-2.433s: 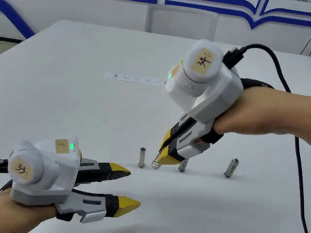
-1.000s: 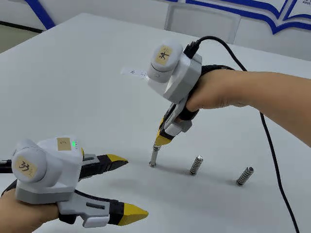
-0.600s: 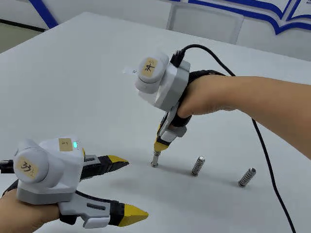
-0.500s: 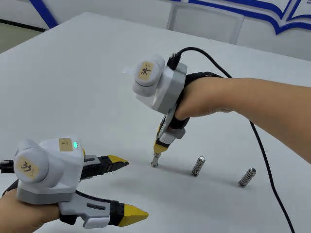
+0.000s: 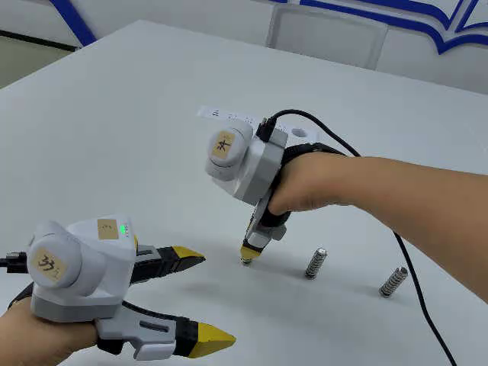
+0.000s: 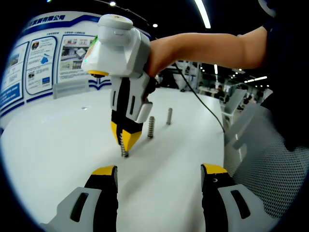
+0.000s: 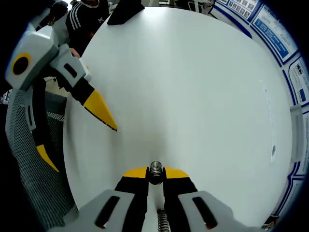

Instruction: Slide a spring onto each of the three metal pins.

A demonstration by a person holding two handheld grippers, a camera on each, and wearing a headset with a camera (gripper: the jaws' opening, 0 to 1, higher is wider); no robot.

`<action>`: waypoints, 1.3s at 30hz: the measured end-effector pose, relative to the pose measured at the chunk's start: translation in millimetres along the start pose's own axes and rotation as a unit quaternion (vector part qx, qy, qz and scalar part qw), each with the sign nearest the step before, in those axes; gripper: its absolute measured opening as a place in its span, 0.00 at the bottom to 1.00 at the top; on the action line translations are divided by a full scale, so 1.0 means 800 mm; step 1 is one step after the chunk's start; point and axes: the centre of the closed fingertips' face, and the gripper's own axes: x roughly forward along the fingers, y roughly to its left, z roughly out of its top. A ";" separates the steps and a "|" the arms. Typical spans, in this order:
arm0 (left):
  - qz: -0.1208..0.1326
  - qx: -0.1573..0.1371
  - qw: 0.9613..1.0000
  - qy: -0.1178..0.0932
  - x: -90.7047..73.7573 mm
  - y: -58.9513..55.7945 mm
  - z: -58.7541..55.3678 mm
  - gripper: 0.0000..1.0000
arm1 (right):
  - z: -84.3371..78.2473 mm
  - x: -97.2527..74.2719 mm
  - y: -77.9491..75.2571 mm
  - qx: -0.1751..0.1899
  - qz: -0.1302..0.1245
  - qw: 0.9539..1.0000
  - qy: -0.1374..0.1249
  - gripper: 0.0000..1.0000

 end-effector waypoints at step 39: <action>0.001 0.001 1.000 0.006 0.004 0.009 0.005 0.72 | -0.101 -0.044 -0.037 0.096 -0.044 0.986 -0.129 0.46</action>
